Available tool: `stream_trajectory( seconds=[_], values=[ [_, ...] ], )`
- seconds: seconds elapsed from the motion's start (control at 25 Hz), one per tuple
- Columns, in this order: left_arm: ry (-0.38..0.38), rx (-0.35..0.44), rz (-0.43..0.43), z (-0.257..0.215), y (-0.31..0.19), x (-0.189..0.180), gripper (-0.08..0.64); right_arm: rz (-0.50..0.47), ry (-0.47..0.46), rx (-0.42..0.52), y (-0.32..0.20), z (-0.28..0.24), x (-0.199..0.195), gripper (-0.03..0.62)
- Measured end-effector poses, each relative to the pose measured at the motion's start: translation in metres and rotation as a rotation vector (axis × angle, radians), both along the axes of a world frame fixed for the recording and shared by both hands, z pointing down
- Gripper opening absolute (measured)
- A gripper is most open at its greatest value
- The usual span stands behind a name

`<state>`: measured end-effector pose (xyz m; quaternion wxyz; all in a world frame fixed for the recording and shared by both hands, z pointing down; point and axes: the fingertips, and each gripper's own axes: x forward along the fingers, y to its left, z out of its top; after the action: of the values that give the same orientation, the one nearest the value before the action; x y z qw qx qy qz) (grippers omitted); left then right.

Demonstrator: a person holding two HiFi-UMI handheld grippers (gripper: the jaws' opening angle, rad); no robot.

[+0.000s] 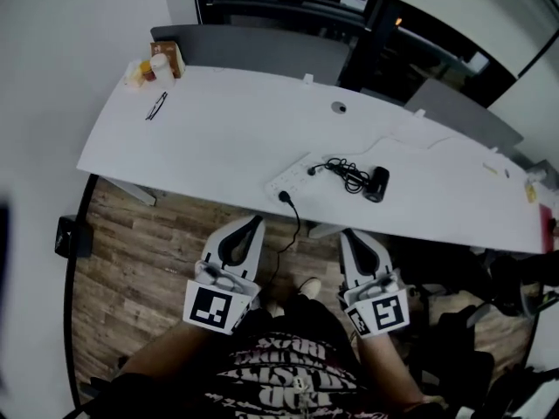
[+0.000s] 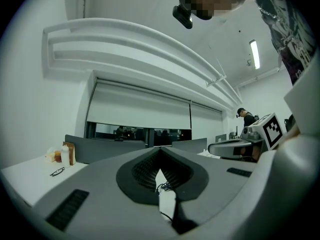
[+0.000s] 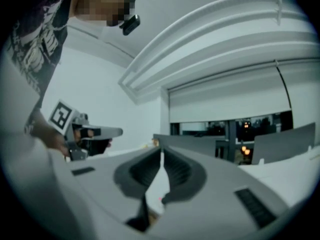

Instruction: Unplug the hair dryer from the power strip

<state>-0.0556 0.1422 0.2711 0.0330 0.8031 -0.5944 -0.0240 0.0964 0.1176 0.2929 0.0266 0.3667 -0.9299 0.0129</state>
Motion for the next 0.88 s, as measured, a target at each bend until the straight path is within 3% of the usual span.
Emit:
stream_trajectory(
  seconds=[0.2, 0.52, 0.64, 0.88],
  values=[
    [0.018, -0.001, 0.024, 0.006, -0.009, -0.006, 0.029, 0.024, 0.101, 0.037, 0.002, 0.003, -0.008, 0.04],
    [0.027, -0.057, 0.039, 0.029, -0.047, 0.01, 0.029, 0.021, 0.103, 0.002, -0.036, 0.018, 0.001, 0.04],
    [0.038, -0.079, 0.017, 0.035, -0.067, 0.016, 0.029, -0.011, 0.09, -0.003, -0.06, 0.025, 0.004, 0.04],
    [-0.011, -0.114, -0.045, 0.051, -0.112, 0.031, 0.029, -0.095, 0.077, -0.041, -0.114, 0.041, 0.015, 0.04]
  ],
)
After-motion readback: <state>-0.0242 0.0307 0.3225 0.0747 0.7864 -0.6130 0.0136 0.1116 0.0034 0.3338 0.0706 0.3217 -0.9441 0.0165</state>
